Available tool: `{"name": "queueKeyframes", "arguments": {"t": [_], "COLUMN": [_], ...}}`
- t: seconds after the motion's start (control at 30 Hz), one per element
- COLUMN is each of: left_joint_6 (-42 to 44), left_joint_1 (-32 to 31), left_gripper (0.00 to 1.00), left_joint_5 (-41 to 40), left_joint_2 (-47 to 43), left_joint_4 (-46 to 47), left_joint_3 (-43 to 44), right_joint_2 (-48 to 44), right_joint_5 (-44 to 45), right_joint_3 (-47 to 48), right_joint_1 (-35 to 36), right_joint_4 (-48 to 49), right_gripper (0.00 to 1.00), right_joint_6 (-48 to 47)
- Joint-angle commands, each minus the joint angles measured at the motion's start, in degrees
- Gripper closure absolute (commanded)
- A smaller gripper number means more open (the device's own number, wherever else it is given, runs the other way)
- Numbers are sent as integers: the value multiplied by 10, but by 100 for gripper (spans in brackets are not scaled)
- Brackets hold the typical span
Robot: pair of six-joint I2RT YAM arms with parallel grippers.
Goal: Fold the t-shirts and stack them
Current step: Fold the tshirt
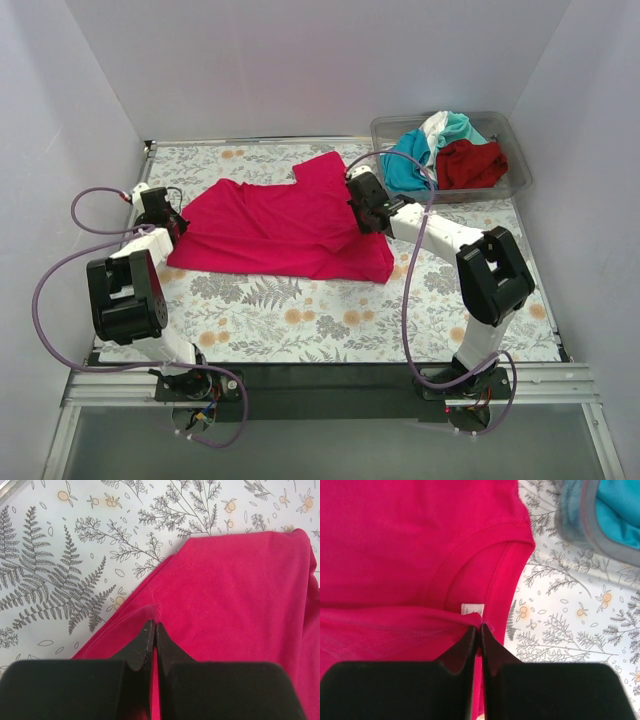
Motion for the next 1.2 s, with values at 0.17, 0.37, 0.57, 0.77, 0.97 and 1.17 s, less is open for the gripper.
{"name": "queueKeyframes", "arguments": {"t": [0.17, 0.37, 0.57, 0.77, 0.97, 1.17], "left_joint_6": [9, 11, -1, -6, -45, -68], "left_joint_1": [1, 1, -36, -153, -231, -259], "left_gripper": [100, 91, 11, 10, 9, 9], "left_joint_5": [-2, 13, -21, -48, -2, 27], "left_joint_2": [19, 34, -11, -90, -132, -123], "left_joint_4": [1, 19, 41, 69, 117, 148], "left_joint_3": [32, 46, 35, 4, -76, -118], "right_joint_2": [34, 61, 37, -32, -49, 0], "right_joint_5": [-15, -25, -31, -88, -205, -233], "right_joint_3": [62, 85, 73, 22, -30, -16], "right_joint_1": [-25, -28, -27, 4, 24, 38], "right_joint_4": [13, 13, 3, 20, 79, 88], "right_gripper": [99, 96, 51, 46, 59, 66], "right_joint_6": [-31, -36, -25, -17, 7, 22]}}
